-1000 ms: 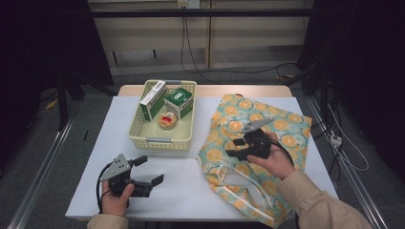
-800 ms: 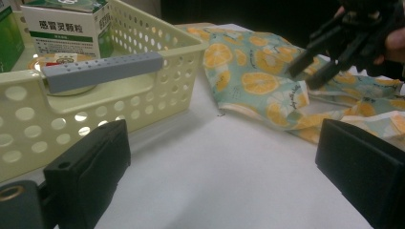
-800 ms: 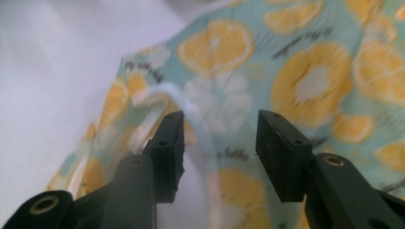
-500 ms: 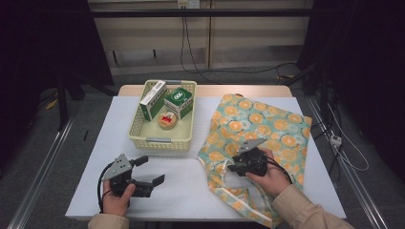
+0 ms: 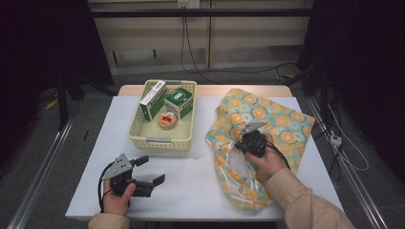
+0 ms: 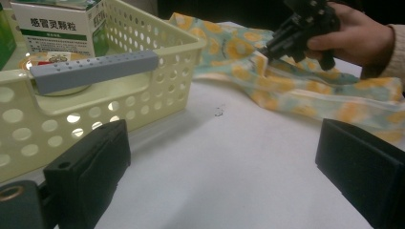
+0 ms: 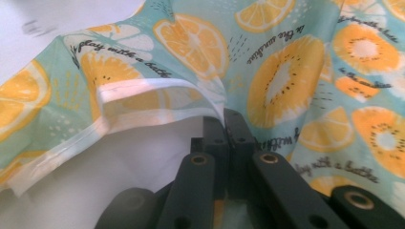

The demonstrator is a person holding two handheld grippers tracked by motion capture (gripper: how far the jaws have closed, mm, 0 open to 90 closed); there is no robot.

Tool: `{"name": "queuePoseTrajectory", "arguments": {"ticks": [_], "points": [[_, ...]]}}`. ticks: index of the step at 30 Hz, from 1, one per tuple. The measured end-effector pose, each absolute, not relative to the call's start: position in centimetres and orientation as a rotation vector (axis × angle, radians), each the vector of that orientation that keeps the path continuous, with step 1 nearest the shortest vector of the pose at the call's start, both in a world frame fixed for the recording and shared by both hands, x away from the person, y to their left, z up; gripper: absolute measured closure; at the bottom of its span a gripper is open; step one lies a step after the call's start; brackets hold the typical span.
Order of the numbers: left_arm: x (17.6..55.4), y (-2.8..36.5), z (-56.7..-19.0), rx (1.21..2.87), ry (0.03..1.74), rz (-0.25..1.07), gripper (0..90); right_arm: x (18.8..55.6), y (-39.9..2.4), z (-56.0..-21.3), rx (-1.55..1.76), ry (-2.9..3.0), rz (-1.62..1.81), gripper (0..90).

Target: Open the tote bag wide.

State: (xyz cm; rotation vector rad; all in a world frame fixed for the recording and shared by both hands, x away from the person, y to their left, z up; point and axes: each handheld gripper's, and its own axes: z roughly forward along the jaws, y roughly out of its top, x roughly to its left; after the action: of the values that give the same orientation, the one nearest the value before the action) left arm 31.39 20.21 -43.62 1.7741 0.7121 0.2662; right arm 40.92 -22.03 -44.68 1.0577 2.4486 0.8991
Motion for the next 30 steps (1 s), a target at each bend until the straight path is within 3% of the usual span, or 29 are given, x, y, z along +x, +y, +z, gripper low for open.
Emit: {"name": "queuePoseTrajectory", "arguments": {"ticks": [6,13,22,26,27,30], "points": [[31.5,20.3,-43.7,1.773,0.708,0.261,4.5,42.8,-21.9,-44.5,1.122,2.433,0.963,90.0],[31.5,20.4,-43.6,1.772,0.709,0.255,4.5,41.0,-19.1,-43.5,1.040,2.551,1.143,90.0],[31.4,20.2,-43.5,1.774,0.703,0.259,4.5,40.4,-18.4,-44.0,1.033,2.583,1.115,88.4],[31.4,20.2,-43.5,1.771,0.706,0.259,4.5,39.5,-18.2,-44.0,1.015,2.580,1.079,74.7],[31.4,20.3,-43.6,1.774,0.707,0.259,4.5,38.9,-18.0,-43.6,0.985,2.579,1.049,67.1],[31.4,20.2,-43.5,1.774,0.705,0.260,4.5,38.1,-17.9,-42.9,0.964,2.561,1.040,59.2]]}}
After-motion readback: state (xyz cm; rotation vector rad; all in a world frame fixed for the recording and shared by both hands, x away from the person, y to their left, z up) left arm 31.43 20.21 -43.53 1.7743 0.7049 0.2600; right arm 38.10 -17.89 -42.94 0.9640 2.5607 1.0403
